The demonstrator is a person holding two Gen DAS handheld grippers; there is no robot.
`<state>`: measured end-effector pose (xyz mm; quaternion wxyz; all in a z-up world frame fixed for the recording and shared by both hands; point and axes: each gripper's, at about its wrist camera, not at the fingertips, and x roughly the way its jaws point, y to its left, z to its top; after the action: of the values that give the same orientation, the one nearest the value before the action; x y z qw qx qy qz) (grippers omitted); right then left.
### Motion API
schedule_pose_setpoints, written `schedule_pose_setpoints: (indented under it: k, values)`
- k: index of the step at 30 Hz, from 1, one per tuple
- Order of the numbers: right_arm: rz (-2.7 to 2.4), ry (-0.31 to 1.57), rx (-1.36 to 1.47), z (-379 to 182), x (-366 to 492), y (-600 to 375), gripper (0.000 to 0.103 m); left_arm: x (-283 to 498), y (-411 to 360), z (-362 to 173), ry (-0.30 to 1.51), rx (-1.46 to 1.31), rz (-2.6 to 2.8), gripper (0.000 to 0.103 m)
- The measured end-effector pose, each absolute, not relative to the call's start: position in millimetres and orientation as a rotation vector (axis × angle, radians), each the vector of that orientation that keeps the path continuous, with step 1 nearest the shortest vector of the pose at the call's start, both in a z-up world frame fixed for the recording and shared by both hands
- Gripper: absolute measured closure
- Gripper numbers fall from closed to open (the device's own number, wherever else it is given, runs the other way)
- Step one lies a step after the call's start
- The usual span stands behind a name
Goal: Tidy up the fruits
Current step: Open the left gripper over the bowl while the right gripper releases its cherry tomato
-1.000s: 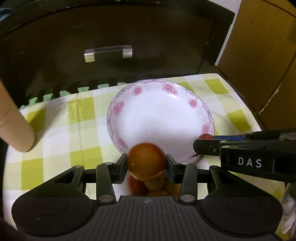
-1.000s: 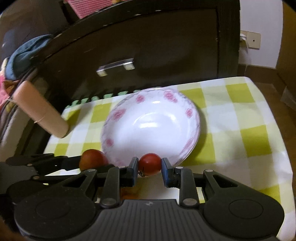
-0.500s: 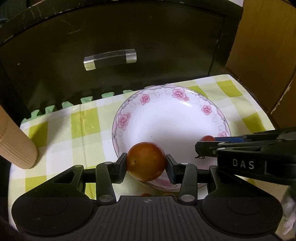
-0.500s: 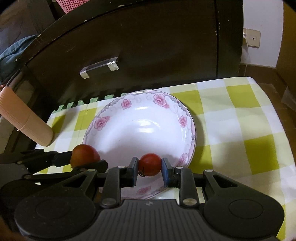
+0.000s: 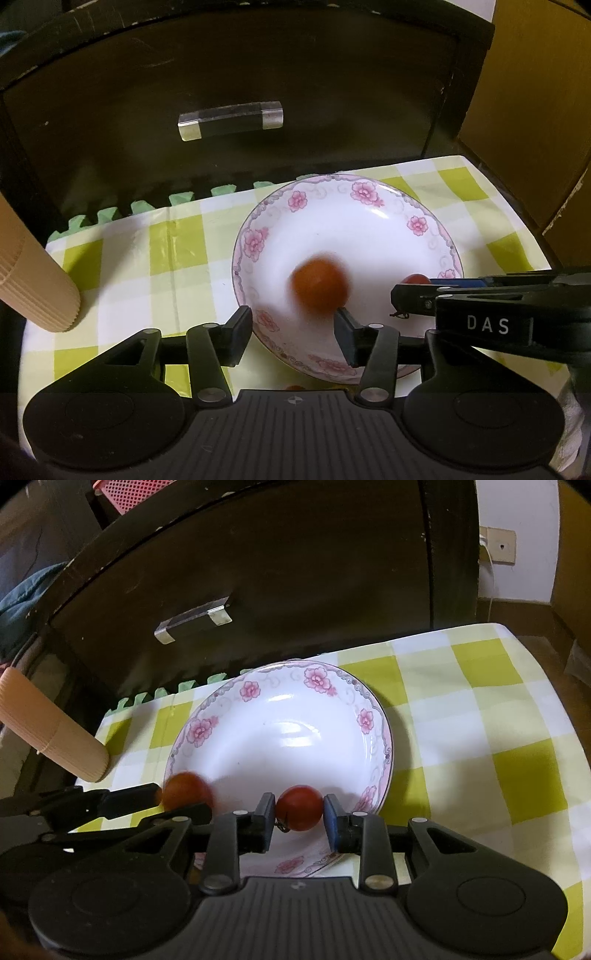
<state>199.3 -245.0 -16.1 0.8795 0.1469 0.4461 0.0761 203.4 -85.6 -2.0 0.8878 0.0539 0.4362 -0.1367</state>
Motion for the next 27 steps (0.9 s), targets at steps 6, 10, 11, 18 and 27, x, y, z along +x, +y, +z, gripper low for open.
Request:
schedule_pose_setpoints:
  k: [6,10,11,18,27]
  values:
    - [0.149,0.921,0.31,-14,198,-244,0.075,200,-85,2,0.895,0.108,-0.279,0.042]
    - [0.147,0.904,0.313,-10,196,-245,0.074,197,-82,8,0.883,0.099,-0.277,0.038]
    - [0.145,0.897,0.317,-8,195,-245,0.074,197,-82,9,0.881,0.097,-0.276,0.038]
    - [0.159,0.868,0.331,3,191,-245,0.07,191,-79,14,0.87,0.098,-0.274,0.035]
    - [0.172,0.857,0.325,9,179,-239,0.07,180,-71,20,0.862,0.092,-0.265,0.034]
